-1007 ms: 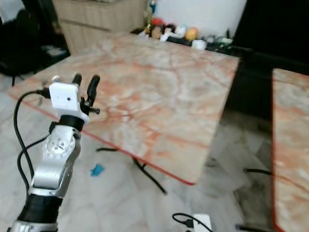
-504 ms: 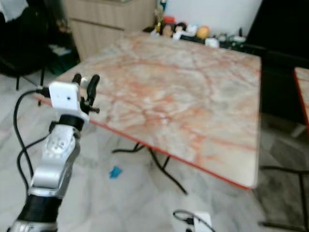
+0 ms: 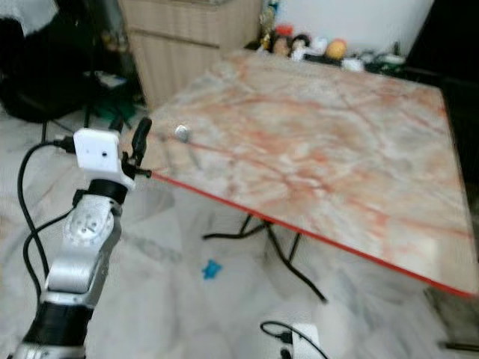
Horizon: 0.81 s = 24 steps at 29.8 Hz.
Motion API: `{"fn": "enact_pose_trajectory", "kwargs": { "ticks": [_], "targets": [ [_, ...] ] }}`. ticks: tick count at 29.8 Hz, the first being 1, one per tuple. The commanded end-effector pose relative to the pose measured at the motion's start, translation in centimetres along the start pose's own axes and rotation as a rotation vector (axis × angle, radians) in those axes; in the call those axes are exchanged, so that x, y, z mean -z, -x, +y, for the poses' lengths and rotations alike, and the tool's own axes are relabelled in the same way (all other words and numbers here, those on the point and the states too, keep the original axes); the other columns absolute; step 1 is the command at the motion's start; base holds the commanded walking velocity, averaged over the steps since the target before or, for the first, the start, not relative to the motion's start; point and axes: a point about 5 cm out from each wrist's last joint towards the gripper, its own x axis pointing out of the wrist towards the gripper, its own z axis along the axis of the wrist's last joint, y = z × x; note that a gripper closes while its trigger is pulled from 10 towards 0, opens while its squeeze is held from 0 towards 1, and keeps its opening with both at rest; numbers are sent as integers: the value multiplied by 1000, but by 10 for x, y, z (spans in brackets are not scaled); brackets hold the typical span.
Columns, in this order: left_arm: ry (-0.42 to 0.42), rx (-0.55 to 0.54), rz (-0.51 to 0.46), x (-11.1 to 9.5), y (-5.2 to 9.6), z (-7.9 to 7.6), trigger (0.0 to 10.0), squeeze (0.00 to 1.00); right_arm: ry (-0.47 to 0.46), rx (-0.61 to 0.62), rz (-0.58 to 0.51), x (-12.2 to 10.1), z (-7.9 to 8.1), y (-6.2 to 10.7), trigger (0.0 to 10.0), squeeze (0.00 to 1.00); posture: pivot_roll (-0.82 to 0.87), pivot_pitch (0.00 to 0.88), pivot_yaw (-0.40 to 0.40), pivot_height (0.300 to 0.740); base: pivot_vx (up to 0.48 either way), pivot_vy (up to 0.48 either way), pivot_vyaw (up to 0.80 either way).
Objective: Setting the table
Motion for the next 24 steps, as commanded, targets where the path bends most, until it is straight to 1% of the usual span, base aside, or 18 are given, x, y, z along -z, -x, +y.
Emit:
{"fn": "enact_pose_trajectory", "kwargs": {
  "ticks": [1, 2, 4, 5, 8, 11, 12, 14, 16, 17, 18, 19, 20, 22, 23, 24],
  "targets": [
    [5, 11, -4, 2, 2, -5, 10000, 0, 1, 34, 18, 6, -12, 2, 10000, 0, 148, 41, -26, 740, 0, 0, 0],
    [5, -11, 27, 11, 4, 1, 10000, 0, 2, 33, 18, 6, -11, 2, 10000, 0, 149, 40, -26, 740, 0, 0, 0],
    [5, -36, 66, 20, 7, 7, 10000, 0, 3, 32, 18, 6, -10, 2, 10000, 0, 150, 42, -26, 740, 0, 0, 0],
    [7, -49, 120, 33, 12, 12, 10000, 0, 4, 31, 20, 6, -9, 2, 10000, 0, 152, 43, -26, 740, 0, 0, 0],
    [-9, -50, 198, 53, 22, 19, 10000, 0, 5, 30, 22, 7, -7, 2, 10000, 0, 151, 43, -24, 740, 0, 0, 0],
    [-13, -58, 283, 75, 36, 25, 10000, 0, 5, 31, 26, 9, -6, 3, 10000, 0, 154, 41, -23, 740, 0, 0, 0],
    [-13, -58, 283, 75, 36, 25, 10000, 0, 5, 31, 26, 9, -6, 3, 10000, 0, 154, 41, -23, 740, 0, 0, 0],
    [-20, -46, 360, 93, 47, 25, 10000, 0, 6, 31, 30, 12, -8, 4, 10000, 0, 159, 42, -25, 740, 0, 0, 0],
    [-21, -22, 464, 115, 62, 24, 10000, 0, 7, 35, 35, 17, -13, 5, 10000, 0, 157, 40, -24, 740, 0, 0, 0],
    [-18, -17, 499, 122, 68, 23, 10000, 0, 6, 38, 36, 18, -16, 6, 10000, 0, 157, 41, -24, 740, 0, 0, 0],
    [-13, -4, 556, 134, 78, 22, 10000, 0, 3, 44, 38, 20, -22, 7, 10000, 0, 157, 37, -24, 740, 0, 0, 0],
    [3, 20, 603, 142, 84, 19, 10000, 0, 1, 50, 39, 21, -27, 8, 10000, 0, 157, 39, -22, 740, 0, 0, 0],
    [3, 20, 603, 142, 84, 19, 10000, 0, 1, 50, 39, 21, -27, 8, 10000, 0, 157, 39, -22, 740, 0, 0, 0],
    [20, 45, 658, 151, 93, 15, 10000, 0, -1, 56, 40, 23, -32, 9, 10000, 0, 161, 36, -22, 740, 0, 0, 0],
    [34, 61, 697, 158, 99, 14, 10000, 0, -2, 59, 41, 24, -35, 10, 10000, 0, 159, 37, -22, 740, 0, 0, 0],
    [40, 78, 762, 168, 111, 11, 10000, 0, -5, 63, 43, 25, -38, 11, 10000, 0, 159, 38, -21, 740, 0, 0, 0]
  ]
}}
